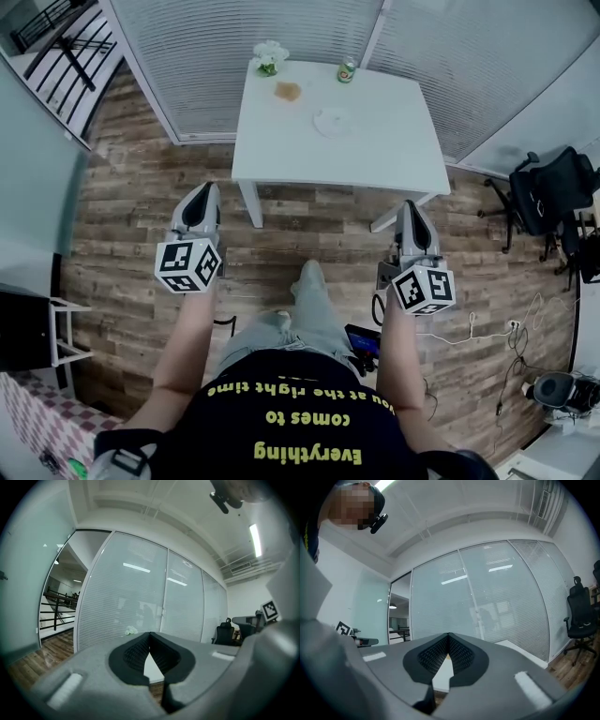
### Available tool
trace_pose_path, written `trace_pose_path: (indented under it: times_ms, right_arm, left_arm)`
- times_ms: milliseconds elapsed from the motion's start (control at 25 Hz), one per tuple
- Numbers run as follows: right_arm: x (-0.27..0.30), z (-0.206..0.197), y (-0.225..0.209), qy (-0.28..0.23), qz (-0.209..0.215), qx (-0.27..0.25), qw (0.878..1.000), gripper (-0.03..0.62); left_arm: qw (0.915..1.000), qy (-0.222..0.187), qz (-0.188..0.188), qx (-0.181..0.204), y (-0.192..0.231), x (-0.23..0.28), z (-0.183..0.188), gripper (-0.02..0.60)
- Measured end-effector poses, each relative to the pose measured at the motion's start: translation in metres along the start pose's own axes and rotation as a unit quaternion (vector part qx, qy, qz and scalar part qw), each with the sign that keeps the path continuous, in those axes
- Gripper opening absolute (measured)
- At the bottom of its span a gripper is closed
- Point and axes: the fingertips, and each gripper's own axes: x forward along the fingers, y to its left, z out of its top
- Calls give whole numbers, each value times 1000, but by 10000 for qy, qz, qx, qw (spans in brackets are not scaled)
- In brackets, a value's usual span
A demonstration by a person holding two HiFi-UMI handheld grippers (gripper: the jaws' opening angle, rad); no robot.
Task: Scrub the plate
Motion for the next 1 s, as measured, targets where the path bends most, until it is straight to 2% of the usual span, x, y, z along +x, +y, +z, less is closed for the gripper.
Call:
trace_pose_path:
  times_ms: [640,1000]
  right_arm:
    - [39,-11,-16,26,137,140,9998,6]
    - [88,-13,-35,71,260,172,9995,6]
  left_arm:
    - [9999,36,138,-7,5,31,-5,2]
    - [9997,66,244,-39,12,70,-4,2]
